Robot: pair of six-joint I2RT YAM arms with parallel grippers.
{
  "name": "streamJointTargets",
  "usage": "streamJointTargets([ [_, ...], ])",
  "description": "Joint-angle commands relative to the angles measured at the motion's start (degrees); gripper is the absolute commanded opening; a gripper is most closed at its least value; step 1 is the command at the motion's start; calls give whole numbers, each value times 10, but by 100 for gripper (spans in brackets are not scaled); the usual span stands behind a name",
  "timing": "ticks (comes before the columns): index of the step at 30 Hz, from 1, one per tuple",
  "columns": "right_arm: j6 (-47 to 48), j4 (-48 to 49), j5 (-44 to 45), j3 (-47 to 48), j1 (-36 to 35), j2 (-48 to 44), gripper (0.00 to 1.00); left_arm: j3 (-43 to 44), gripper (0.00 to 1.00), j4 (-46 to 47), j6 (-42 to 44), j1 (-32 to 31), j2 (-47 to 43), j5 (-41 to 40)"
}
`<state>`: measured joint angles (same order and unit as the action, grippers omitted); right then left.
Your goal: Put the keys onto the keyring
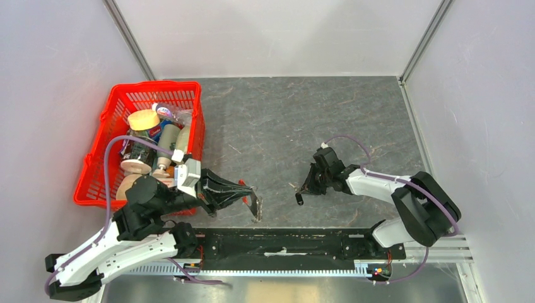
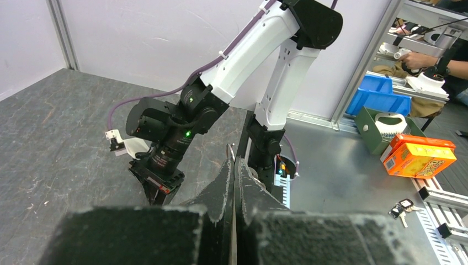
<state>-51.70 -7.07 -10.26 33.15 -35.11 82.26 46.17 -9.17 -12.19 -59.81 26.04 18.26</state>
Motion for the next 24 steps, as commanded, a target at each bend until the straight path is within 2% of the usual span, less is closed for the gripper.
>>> streamJointTargets([
  [1, 3, -10, 7, 5, 2, 1, 0, -4, 2, 15, -15, 1, -4, 2],
  [9, 48, -71, 5, 25, 1, -65, 0, -17, 2, 23, -25, 1, 4, 4],
  [15, 117, -193, -29, 80, 1, -186, 0, -12, 2, 25, -26, 0, 16, 10],
  [19, 163, -292, -48, 150, -1, -270, 0, 2, 2, 19, -29, 1, 36, 21],
  [24, 213, -395, -70, 230, -3, -312, 0, 7, 2, 21, -22, 1, 48, 9],
])
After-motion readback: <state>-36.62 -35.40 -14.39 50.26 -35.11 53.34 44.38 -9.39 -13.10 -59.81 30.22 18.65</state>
